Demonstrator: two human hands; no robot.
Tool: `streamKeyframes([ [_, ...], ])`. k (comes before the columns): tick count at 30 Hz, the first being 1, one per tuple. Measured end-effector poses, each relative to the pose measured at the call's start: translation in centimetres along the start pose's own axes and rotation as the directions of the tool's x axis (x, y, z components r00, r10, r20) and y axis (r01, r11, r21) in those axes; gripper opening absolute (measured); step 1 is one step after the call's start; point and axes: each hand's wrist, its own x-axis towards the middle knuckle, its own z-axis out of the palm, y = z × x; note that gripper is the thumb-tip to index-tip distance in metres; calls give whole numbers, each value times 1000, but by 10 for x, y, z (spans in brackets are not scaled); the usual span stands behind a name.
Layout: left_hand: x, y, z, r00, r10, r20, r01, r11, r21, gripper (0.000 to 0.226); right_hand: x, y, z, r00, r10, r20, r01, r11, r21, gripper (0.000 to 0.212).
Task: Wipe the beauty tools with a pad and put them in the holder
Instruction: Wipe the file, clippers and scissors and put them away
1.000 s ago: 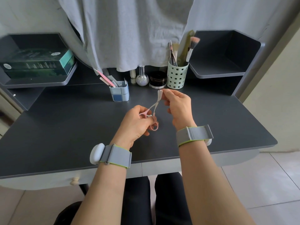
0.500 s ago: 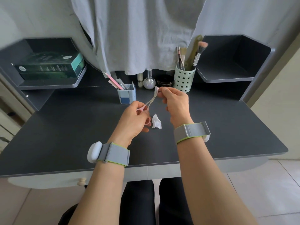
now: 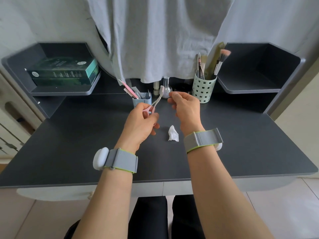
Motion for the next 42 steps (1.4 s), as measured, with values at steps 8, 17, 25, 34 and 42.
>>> streamKeyframes([
  [8,14,4,-13,998,48,-35,-47,999,11,24,2,-5,7,999,-35,23,35,999,-4,15],
  [17,25,8,-26,980,133,-144,-130,991,36,20,5,-7,20,997,-53,56,53,999,9,15],
  [25,45,22,-43,956,181,-229,-183,983,16,17,15,-13,41,994,-76,74,77,997,-4,16],
  [34,64,29,-50,947,200,-253,-190,980,63,20,24,-16,55,991,-82,103,84,996,-9,14],
  [42,83,39,-56,927,281,-248,-223,946,237,22,32,-8,53,993,-69,92,72,997,-32,14],
])
